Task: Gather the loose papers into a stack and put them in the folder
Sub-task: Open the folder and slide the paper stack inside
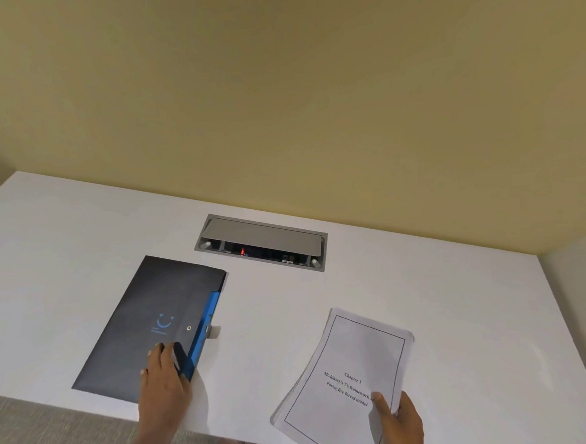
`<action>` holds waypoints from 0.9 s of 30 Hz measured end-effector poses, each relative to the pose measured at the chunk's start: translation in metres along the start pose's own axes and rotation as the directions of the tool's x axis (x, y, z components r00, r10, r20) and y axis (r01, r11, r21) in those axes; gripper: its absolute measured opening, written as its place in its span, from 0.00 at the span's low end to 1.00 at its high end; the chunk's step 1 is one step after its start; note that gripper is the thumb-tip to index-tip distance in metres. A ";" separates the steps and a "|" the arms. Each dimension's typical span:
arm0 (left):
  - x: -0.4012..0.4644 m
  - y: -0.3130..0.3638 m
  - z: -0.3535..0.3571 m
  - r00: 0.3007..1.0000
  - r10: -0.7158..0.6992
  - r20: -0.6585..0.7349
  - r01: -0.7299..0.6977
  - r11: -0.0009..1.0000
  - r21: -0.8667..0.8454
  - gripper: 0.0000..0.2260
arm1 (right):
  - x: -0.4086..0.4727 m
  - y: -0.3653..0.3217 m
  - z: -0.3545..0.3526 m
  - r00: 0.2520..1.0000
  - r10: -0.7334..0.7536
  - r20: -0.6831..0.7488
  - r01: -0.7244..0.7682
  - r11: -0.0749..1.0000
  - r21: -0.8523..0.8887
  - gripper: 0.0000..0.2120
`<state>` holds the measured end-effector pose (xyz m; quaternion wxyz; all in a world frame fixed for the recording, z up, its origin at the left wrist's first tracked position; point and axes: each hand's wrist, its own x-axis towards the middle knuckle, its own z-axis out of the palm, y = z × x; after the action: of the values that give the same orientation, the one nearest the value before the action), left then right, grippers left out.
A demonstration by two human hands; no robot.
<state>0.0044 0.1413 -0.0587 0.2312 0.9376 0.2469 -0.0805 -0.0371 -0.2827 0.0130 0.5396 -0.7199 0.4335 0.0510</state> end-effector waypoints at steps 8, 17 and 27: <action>0.000 0.012 -0.013 1.000 0.020 0.018 -0.021 0.999 0.033 0.28 | 0.007 -0.002 0.006 0.999 -0.044 -0.004 0.044 0.999 0.031 0.06; -0.010 0.052 -0.037 0.978 0.205 0.042 -0.203 0.978 -0.037 0.34 | -0.003 -0.055 -0.002 0.956 -0.153 0.252 0.136 0.987 0.086 0.09; -0.065 0.123 -0.040 0.953 0.262 0.153 -0.199 0.921 -0.336 0.33 | -0.005 -0.129 -0.015 0.844 -0.193 0.501 0.235 0.972 -0.021 0.03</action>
<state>0.0112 0.0379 0.0422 0.4095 0.8984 0.1202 -0.1036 0.0417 -0.2873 0.1164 0.6051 -0.7479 0.1952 0.1910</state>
